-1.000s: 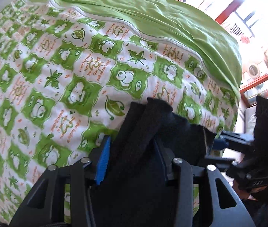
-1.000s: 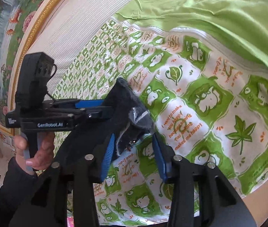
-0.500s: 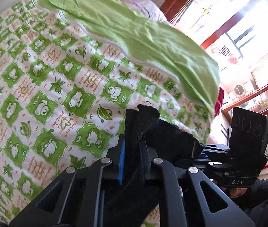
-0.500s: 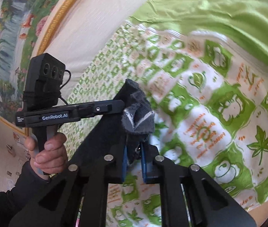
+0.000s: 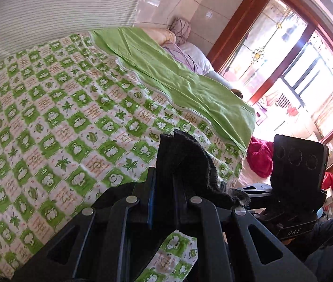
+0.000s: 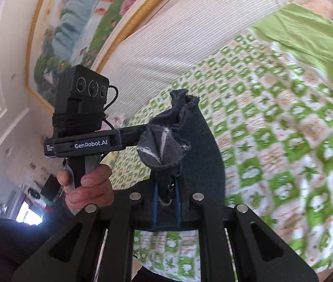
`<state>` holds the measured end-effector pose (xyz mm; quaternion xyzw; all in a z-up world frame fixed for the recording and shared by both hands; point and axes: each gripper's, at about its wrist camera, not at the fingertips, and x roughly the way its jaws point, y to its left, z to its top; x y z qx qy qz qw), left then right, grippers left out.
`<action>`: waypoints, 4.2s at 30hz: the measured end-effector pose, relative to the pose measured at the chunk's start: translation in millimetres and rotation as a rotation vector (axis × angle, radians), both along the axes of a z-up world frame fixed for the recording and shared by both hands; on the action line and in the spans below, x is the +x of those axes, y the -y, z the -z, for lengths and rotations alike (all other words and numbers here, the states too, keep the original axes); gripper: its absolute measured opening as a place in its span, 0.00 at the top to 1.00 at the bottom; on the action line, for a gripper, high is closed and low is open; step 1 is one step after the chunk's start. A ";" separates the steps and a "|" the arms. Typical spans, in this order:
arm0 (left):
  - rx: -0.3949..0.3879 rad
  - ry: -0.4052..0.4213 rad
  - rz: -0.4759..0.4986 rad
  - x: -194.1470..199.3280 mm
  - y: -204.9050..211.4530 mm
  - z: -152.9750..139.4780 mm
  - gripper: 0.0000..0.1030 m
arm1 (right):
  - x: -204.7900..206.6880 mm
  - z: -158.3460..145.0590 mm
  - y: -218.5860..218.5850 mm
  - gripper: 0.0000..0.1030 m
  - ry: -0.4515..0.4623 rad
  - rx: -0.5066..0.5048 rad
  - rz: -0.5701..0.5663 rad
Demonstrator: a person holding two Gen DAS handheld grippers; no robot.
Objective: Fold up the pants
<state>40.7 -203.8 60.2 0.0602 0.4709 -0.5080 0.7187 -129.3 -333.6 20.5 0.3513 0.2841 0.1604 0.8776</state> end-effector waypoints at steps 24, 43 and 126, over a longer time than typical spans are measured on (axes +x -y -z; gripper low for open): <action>-0.006 -0.208 -0.321 0.5 -145.3 105.8 0.94 | 73.1 75.9 -94.0 0.85 -0.240 -0.093 -0.285; -0.034 -0.216 -0.530 -42.8 -214.6 98.4 0.93 | 76.4 23.8 -116.1 0.55 -0.118 -0.154 -0.358; -0.193 -0.319 -1.408 -105.1 -501.4 131.2 0.63 | 300.8 80.9 -512.5 0.60 -0.312 -0.499 -1.389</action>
